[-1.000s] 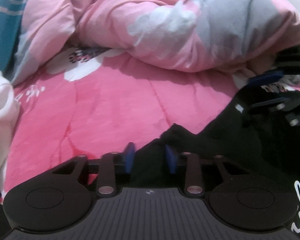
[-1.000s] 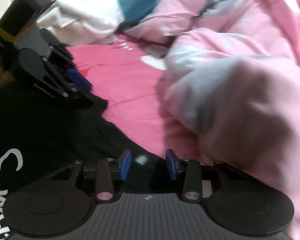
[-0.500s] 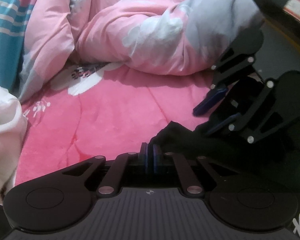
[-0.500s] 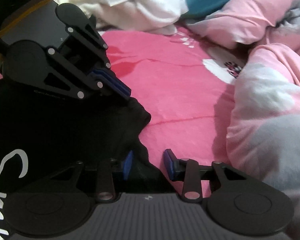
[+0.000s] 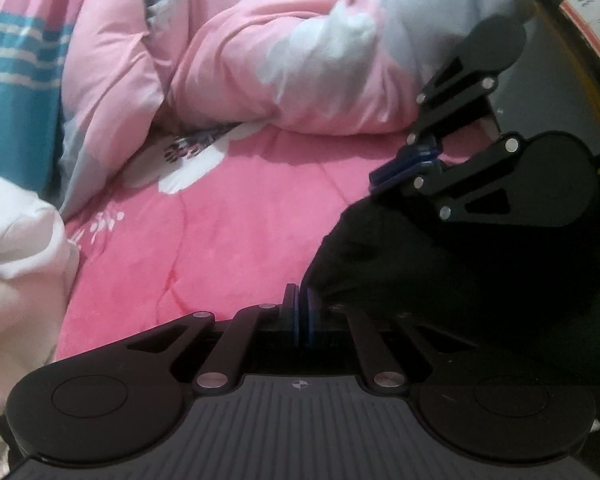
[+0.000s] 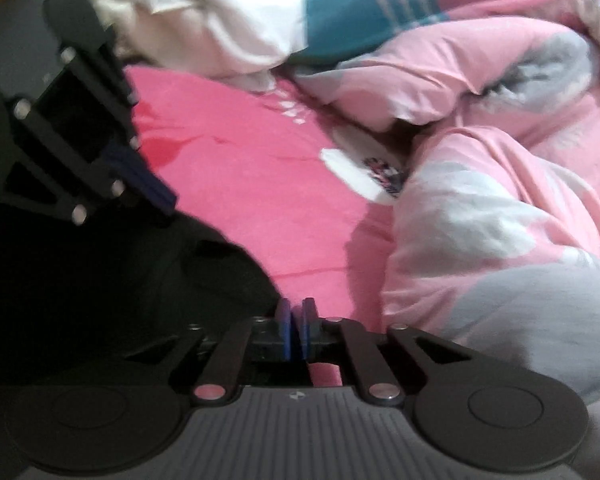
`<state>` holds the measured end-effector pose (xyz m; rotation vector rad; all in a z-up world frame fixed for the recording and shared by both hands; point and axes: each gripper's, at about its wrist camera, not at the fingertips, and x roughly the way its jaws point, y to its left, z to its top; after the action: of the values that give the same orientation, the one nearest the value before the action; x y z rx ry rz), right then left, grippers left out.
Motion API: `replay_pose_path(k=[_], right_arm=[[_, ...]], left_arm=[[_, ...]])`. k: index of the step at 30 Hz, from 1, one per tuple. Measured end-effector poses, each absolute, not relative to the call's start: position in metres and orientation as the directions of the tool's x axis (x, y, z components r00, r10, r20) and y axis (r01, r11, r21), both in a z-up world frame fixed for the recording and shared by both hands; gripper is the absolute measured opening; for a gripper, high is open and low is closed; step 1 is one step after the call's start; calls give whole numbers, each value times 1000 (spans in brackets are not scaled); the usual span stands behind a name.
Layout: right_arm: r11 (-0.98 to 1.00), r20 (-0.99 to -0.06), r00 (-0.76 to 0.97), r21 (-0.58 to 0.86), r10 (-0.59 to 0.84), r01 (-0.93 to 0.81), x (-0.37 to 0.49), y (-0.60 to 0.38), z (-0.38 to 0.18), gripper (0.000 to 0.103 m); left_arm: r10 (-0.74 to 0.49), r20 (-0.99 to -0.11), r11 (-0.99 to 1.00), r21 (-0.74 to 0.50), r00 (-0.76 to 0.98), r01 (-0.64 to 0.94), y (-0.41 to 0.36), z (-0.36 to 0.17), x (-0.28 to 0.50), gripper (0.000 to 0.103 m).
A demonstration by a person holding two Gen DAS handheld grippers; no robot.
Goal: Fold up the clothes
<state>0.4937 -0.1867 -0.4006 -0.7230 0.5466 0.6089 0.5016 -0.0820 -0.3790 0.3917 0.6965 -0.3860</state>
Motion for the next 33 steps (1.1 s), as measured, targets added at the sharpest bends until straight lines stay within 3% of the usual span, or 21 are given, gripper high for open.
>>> replay_pose_path(k=[3, 6, 11, 18, 21, 23, 26, 29, 33], right_arm=[[668, -645, 686, -350, 336, -656, 500, -201, -385, 28], [682, -643, 670, -302, 369, -666, 495, -210, -375, 37], [636, -585, 729, -421, 355, -647, 462, -219, -362, 46], [722, -572, 753, -364, 326, -589, 402, -256, -314, 45], [774, -645, 700, -259, 307, -578, 369, -275, -304, 37], [796, -724, 627, -183, 287, -576, 355, -285, -313, 24], [816, -780, 581, -169, 232, -552, 353, -295, -336, 14], [866, -771, 596, -121, 225, -484, 376, -305, -350, 12], [925, -760, 616, -56, 204, -376, 419, -320, -373, 12]], left_arm=[[-217, -693, 905, 121, 687, 408, -71, -375, 511, 19], [-233, -704, 940, 15, 671, 342, -58, -373, 522, 21], [-214, -705, 967, -55, 676, 249, -50, -372, 534, 21], [-155, -685, 982, -30, 712, 185, -48, -365, 537, 21], [-165, -662, 980, -28, 731, 195, -45, -352, 531, 21], [-188, -657, 973, -24, 730, 229, -46, -344, 523, 21], [-251, -675, 946, -21, 693, 323, -57, -336, 507, 21], [-296, -723, 903, 0, 624, 429, -77, -345, 494, 21], [-268, -764, 891, 33, 586, 452, -96, -370, 491, 22]])
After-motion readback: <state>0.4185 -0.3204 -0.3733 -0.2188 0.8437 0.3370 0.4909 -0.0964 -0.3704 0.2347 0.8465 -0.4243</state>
